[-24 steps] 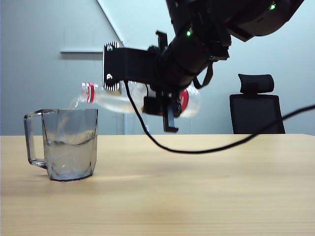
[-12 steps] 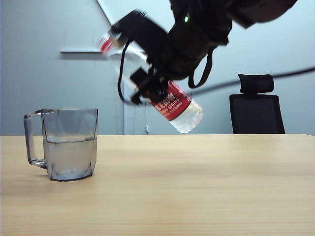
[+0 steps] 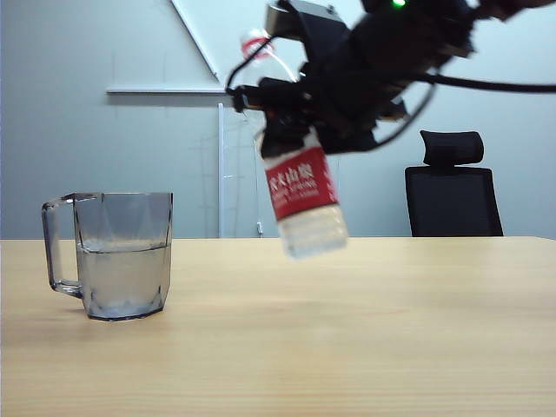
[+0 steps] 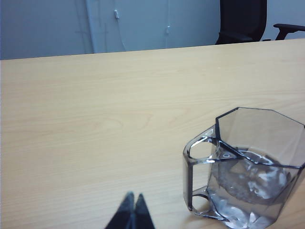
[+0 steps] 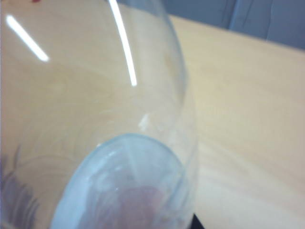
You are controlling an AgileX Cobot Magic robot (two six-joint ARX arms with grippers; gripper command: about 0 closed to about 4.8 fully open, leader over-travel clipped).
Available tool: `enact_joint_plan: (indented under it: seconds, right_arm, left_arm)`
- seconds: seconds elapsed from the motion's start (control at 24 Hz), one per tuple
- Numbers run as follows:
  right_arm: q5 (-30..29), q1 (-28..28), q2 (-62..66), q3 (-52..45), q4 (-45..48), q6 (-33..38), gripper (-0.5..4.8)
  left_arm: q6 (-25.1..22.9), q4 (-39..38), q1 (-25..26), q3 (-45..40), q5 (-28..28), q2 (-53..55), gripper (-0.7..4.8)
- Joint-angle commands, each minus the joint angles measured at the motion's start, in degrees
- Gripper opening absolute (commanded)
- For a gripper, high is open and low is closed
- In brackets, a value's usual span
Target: Pick up the mineral water bottle on the table and pour water into the mug until it's half full.
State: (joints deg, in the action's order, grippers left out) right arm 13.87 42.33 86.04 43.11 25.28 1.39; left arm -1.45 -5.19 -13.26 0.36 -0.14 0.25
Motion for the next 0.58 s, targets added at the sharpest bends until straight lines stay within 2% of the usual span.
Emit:
enact_joint_plan:
  seconds: [0.04,0.29,0.5,0.58]
  right_arm:
    - [0.11,-0.39,-4.55,-7.32,8.9,4.59,1.98]
    - [0.33,-2.03,-5.46,-18.08,23.5,5.05,1.98]
    - [-2.12,-4.92,-2.75,-18.93,25.7,5.09,2.03]
    - [-2.69,-4.87,-2.36,-18.95,26.03,5.09,2.48]
  left_arm:
    - [0.17,0.55,-0.02,0.15,0.15,0.09,-0.02]
    - [0.17,0.52,0.04,0.15,0.15,0.09,-0.02]
    - [0.17,0.52,0.04,0.15,0.15,0.09,-0.02]
    - [0.17,0.55,0.04,0.15,0.17,0.09,-0.02]
